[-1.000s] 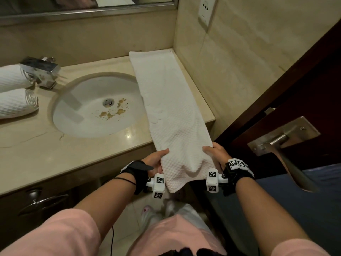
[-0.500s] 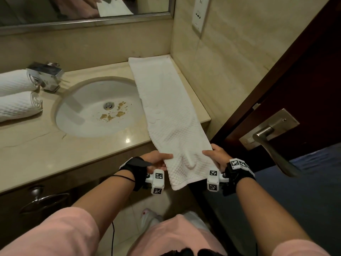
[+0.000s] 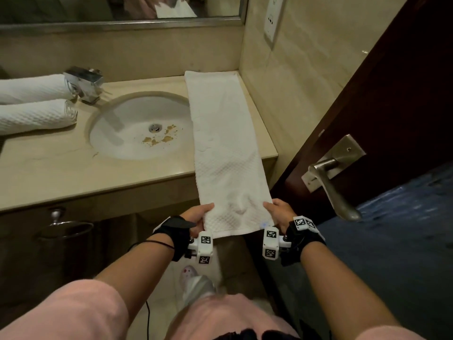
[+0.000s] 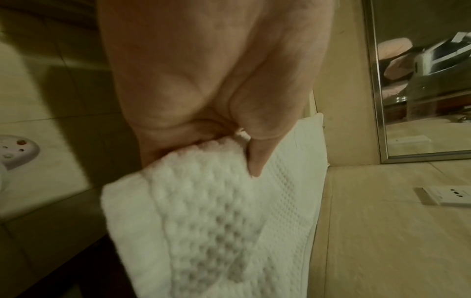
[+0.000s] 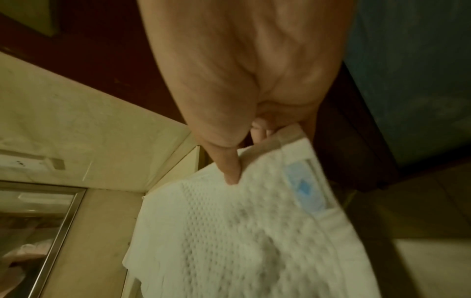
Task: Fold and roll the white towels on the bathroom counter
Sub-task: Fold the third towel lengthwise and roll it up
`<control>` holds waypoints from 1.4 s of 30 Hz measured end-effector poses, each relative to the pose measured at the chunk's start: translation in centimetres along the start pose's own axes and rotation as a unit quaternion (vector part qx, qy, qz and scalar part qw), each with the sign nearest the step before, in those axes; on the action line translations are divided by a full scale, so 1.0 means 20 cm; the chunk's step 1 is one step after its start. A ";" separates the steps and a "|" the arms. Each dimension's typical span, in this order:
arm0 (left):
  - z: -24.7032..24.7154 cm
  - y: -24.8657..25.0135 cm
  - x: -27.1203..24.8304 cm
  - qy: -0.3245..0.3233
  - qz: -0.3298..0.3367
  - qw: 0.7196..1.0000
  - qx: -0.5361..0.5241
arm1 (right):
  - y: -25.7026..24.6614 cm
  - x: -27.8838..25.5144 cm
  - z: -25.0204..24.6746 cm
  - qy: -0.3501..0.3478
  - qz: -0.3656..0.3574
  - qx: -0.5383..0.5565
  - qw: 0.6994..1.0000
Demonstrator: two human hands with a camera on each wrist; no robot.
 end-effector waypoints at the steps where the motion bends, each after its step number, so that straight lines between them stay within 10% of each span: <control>1: 0.00 -0.02 0.00 0.004 0.012 1.000 -0.007 | 0.02 0.00 -0.01 -0.002 -0.007 0.010 1.000; 24: -0.22 -0.10 0.06 0.211 0.209 0.950 0.094 | 0.09 0.03 -0.09 0.021 -0.072 -0.015 0.997; 42: -0.28 -0.12 0.09 0.166 0.116 0.979 -0.014 | 0.12 -0.06 -0.06 0.037 -0.028 0.139 0.989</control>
Point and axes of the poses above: each hand's wrist, its own x-axis towards the middle knuckle, its own z-axis out of the palm, y = z × x, the point moved 5 cm from there along x, towards the middle knuckle, and after that the axes turned 10 degrees about -x, right-handed, at the moved point
